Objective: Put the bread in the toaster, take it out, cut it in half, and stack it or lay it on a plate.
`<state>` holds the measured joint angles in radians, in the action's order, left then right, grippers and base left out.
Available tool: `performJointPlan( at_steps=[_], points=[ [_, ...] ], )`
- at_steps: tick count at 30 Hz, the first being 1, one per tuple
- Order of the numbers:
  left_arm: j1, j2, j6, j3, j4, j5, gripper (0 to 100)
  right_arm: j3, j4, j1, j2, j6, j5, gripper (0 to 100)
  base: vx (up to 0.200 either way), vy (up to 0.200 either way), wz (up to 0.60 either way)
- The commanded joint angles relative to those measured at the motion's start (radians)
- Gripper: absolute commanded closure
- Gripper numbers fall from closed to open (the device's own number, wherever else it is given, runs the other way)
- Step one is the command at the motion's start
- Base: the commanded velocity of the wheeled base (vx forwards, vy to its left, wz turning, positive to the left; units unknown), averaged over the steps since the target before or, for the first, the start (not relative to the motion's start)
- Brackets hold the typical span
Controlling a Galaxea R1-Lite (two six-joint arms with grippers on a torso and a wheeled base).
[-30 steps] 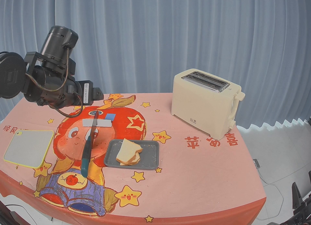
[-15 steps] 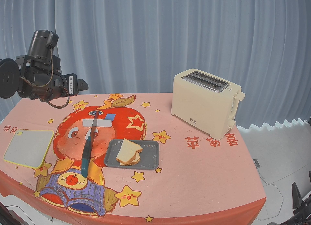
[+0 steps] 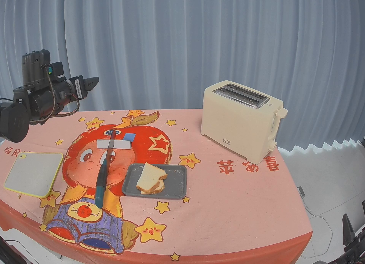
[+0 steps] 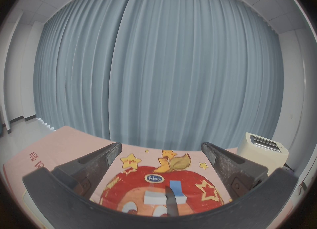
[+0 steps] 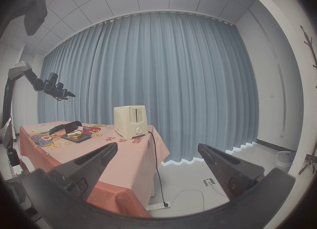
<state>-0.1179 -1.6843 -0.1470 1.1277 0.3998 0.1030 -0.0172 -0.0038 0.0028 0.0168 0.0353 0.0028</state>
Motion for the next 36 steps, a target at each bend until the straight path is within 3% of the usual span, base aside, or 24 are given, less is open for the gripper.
performJointPlan(
  at_steps=[1,7,13,16,22,25,27,28,30,36],
  points=[
    [0.098,-0.063,0.044,-0.089,0.139,-0.072,0,0.017,-0.001,0.000,-0.017,0.000,0.000,0,0.000,0.000,0.00],
    [0.132,-0.063,0.055,-0.089,0.145,-0.085,0,0.017,-0.001,0.000,-0.017,0.000,0.000,0,0.000,0.000,0.00],
    [0.150,-0.049,0.061,-0.121,0.146,-0.152,0,0.017,-0.001,0.000,-0.017,0.000,0.000,0,0.000,0.000,0.00],
    [0.165,-0.046,0.061,-0.157,0.154,-0.163,0,0.017,-0.001,0.000,-0.017,0.000,0.000,0,0.000,0.000,0.00],
    [0.187,-0.017,0.067,-0.247,0.306,-0.167,0,0.017,-0.001,0.000,-0.017,0.000,0.000,0,0.000,0.000,0.00],
    [0.231,-0.018,0.113,-0.273,0.364,-0.195,0,0.017,-0.001,0.000,-0.017,0.000,0.000,0,0.000,0.000,0.00],
    [0.284,-0.018,0.193,-0.301,0.422,-0.263,0,0.017,-0.001,0.000,-0.017,0.000,0.000,0,0.000,0.000,0.00],
    [0.305,-0.018,0.211,-0.312,0.444,-0.286,0,0.017,-0.001,0.000,-0.017,-0.002,0.000,0,0.000,0.000,0.00],
    [0.331,-0.020,0.231,-0.325,0.470,-0.312,0,0.017,-0.001,0.000,-0.017,0.000,0.000,0,0.000,0.000,0.00],
    [0.345,-0.023,0.239,-0.382,0.551,-0.316,0,0.017,-0.001,0.000,-0.017,0.000,0.000,0,0.000,0.000,0.00]
  ],
)
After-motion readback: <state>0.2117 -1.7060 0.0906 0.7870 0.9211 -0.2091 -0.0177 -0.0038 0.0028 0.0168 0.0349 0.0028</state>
